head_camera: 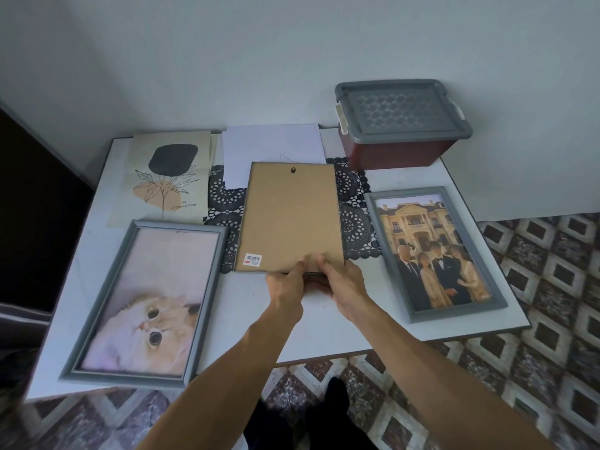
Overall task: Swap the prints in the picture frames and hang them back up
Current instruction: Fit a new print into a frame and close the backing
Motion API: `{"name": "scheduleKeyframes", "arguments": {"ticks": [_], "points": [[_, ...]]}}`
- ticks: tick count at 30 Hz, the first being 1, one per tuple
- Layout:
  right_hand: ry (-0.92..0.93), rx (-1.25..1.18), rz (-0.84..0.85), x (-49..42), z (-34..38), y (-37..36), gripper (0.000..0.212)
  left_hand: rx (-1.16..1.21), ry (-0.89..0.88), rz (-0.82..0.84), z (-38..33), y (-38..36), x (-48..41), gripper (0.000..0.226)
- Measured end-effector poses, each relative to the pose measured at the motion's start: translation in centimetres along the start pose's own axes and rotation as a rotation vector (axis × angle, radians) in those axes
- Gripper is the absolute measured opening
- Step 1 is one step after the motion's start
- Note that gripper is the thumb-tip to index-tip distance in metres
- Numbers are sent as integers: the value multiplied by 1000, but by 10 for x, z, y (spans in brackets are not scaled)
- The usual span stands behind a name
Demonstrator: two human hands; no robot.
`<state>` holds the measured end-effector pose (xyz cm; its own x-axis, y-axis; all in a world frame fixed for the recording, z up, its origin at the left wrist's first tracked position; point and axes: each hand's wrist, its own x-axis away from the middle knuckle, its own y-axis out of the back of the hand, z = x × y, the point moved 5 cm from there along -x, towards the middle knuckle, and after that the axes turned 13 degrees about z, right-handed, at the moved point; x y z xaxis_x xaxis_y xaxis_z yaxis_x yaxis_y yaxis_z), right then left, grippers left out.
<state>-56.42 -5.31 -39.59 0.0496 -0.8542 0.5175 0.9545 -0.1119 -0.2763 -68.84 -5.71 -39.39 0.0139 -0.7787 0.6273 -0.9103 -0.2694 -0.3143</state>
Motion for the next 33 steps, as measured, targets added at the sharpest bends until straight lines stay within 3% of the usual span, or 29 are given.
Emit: {"name": "scheduleKeyframes", "arguments": {"ticks": [3, 6, 11, 16, 20, 23, 26, 29, 33], "points": [[-21, -59, 49, 0, 4, 1, 27, 42, 6, 77, -2, -1, 4, 23], [-22, -35, -2, -1, 0, -1, 30, 16, 7, 4, 0, 0, 4, 22], [13, 41, -124, -2, -6, -3, 54, 3, 18, -57, -1, -6, 6, 24], [-6, -8, -46, 1, -1, -1, 23, 33, 67, -41, -3, -2, 7, 18], [-22, -22, -5, 1, 1, -2, 27, 46, 116, -59, -7, -2, 13, 24], [-41, 27, -11, -1, -1, 2, 34, -117, 237, 11, -11, 0, 21, 28], [-77, 119, -37, 2, 10, 8, 35, -505, 435, 217, -23, 7, 30, 49], [-142, 166, -81, 1, 24, 14, 41, -893, 315, 231, -47, 11, 27, 49], [-162, 292, -80, -6, 30, 18, 45, -1106, 269, 298, -64, -1, 30, 37]]}}
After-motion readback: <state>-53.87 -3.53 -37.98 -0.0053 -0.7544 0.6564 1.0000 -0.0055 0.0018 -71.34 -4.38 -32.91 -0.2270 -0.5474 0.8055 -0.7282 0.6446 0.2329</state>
